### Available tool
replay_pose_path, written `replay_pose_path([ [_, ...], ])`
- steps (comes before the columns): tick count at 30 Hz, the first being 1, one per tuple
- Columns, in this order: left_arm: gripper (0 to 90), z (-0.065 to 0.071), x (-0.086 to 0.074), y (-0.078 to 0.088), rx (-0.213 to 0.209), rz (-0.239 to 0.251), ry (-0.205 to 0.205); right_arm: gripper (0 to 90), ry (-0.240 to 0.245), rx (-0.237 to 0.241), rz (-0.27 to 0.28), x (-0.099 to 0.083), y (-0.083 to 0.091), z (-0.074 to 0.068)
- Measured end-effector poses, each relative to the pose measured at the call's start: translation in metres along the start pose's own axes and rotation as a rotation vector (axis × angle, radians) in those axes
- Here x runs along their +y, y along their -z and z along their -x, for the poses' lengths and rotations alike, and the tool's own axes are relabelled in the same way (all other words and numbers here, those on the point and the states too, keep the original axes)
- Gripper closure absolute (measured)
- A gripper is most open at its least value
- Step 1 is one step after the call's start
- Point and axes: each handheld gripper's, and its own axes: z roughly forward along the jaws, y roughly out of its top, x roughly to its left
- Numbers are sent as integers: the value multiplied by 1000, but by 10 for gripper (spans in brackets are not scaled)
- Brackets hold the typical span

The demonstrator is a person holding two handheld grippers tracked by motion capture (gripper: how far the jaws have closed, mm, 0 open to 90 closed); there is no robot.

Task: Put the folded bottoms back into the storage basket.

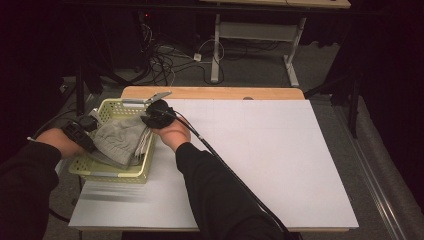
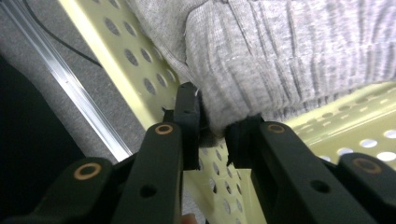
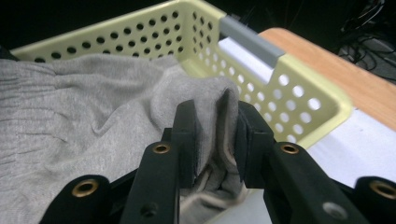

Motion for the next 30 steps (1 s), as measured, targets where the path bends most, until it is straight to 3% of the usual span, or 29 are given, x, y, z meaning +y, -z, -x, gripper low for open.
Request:
replay_pose_path([
  [3, 730, 5, -1, -3, 10, -17, -25, 718, 10, -13, -9, -1, -1, -2],
  [6, 730, 6, -3, -2, 1, -20, -22, 688, 3, -18, -13, -1, 0, -1],
  [10, 649, 7, -9, 5, -33, -20, -12, 491, -43, 4, -2, -1, 5, 3],
  [12, 584, 8, -13, 10, -49, -8, -13, 430, -45, 27, 9, -3, 13, 5],
  [20, 422, 13, -16, 19, -86, 52, 25, 223, -26, 39, 56, -26, 49, 12],
  [24, 354, 18, -11, 24, -83, 81, 30, 127, -21, 40, 78, -38, 64, 12],
  [27, 293, 23, -4, 27, -79, 103, 39, 4, -13, 29, 98, -46, 73, 11],
  [30, 237, 30, 4, 29, -75, 114, 39, 0, -23, 20, 109, -54, 81, 11],
])
